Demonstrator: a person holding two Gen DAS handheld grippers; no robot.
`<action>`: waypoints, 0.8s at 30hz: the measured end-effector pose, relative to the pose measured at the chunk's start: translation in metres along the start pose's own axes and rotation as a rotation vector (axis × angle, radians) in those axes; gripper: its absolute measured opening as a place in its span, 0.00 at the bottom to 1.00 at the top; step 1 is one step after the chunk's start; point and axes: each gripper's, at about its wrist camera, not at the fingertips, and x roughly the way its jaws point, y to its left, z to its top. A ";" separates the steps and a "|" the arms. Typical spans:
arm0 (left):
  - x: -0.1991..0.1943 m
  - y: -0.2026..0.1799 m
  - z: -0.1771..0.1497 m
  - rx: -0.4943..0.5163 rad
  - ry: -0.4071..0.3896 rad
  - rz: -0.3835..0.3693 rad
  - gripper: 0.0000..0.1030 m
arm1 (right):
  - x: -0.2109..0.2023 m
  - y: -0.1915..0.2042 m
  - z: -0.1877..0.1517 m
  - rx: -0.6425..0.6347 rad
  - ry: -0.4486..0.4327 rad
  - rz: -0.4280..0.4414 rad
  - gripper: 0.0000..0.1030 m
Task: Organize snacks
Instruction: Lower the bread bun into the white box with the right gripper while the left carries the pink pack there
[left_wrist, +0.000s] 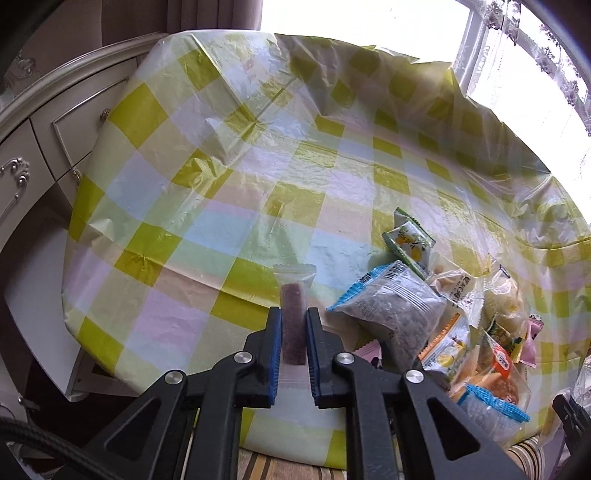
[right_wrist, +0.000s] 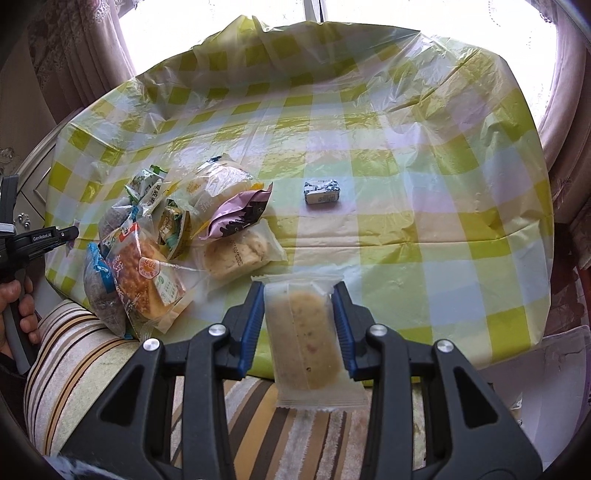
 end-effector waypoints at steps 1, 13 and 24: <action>-0.004 -0.003 -0.001 0.001 -0.008 -0.011 0.13 | -0.003 -0.002 0.000 0.009 -0.006 -0.001 0.40; -0.063 -0.097 -0.026 0.148 -0.042 -0.228 0.13 | -0.049 -0.055 -0.022 0.127 -0.048 -0.068 0.40; -0.072 -0.231 -0.087 0.387 0.102 -0.485 0.13 | -0.078 -0.122 -0.066 0.255 -0.027 -0.160 0.40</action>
